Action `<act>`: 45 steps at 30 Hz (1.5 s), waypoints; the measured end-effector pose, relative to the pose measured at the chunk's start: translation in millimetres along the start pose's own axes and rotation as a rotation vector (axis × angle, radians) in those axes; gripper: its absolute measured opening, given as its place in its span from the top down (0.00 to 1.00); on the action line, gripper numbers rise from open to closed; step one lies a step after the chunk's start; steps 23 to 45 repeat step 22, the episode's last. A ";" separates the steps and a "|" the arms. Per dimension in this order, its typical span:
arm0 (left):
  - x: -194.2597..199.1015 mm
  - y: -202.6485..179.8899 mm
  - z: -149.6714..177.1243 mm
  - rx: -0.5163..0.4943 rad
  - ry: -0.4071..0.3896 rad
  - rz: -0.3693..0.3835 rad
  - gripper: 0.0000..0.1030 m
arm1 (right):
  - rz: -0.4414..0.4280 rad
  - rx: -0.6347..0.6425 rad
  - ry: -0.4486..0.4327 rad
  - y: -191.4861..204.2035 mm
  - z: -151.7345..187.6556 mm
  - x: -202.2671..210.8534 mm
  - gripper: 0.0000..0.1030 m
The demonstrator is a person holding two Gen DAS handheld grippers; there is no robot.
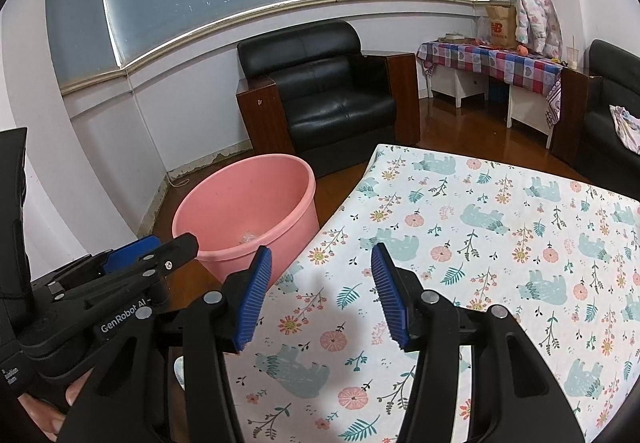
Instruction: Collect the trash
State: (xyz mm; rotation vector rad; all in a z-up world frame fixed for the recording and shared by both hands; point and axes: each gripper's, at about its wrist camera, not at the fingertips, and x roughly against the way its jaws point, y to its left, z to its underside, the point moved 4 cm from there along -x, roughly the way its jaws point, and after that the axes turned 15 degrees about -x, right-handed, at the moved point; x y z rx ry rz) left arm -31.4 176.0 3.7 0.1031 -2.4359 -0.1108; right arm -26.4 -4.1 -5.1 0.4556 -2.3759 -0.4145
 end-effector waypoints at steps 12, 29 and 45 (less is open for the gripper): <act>0.8 0.6 2.4 -0.005 0.004 -0.001 0.56 | 0.006 -0.010 0.003 -7.4 2.7 -1.4 0.49; 1.8 -0.9 8.2 -0.019 0.019 0.004 0.56 | 0.010 -0.028 0.016 -11.5 -0.8 -5.2 0.49; 1.8 -0.9 8.2 -0.019 0.019 0.004 0.56 | 0.010 -0.028 0.016 -11.5 -0.8 -5.2 0.49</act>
